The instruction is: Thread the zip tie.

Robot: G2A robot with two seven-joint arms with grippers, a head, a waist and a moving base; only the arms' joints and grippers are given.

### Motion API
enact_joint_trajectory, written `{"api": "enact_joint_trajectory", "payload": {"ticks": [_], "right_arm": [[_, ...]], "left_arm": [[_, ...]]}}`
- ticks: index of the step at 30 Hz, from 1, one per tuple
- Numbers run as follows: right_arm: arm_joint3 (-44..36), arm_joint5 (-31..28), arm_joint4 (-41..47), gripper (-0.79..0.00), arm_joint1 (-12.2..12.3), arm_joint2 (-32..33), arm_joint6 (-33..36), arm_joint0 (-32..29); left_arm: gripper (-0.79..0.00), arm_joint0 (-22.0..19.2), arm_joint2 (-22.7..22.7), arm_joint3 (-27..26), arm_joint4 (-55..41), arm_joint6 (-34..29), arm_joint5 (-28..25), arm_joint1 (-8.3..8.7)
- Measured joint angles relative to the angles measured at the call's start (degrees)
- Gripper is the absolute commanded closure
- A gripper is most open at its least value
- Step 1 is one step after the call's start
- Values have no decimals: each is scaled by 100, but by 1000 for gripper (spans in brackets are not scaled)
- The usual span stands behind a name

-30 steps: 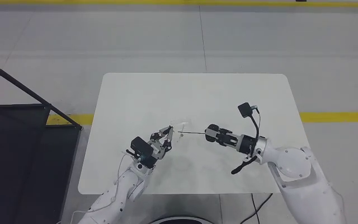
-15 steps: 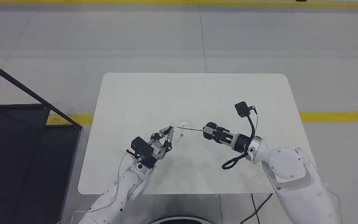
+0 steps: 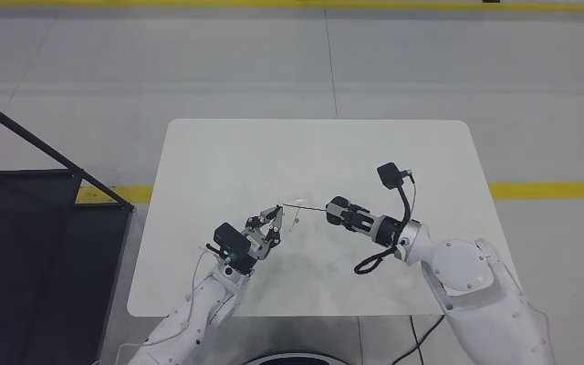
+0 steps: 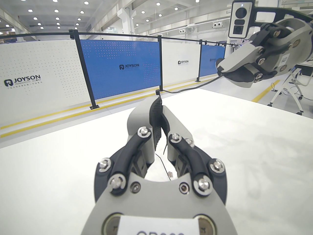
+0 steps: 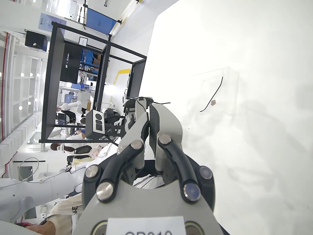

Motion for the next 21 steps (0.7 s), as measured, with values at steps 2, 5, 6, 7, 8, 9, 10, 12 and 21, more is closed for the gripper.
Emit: {"api": "enact_joint_trajectory", "payload": {"ticks": [2,5,6,7,8,9,10,12,21], "right_arm": [[-2,-4,-7,0,0,-20,51,22],[-16,-8,-24,0,-2,-50,75,42],[-25,-8,-31,0,-2,-57,78,42],[-35,-4,-44,0,-2,-61,78,42],[-45,5,-56,0,-2,-65,76,41],[-52,9,-58,0,-3,-67,71,41],[-56,10,-59,0,-3,-68,67,41],[-61,15,-58,0,-4,-73,61,42],[-48,76,-51,0,-13,-117,69,99]], "left_arm": [[0,0,0,0,0,0,0,0],[0,0,0,0,0,0,0,0],[0,0,0,0,0,0,0,0],[0,0,0,0,0,0,0,0],[0,0,0,0,0,0,0,0],[0,0,0,0,0,0,0,0],[0,0,0,0,0,0,0,0],[0,0,0,0,0,0,0,0],[0,0,0,0,0,0,0,0]]}}
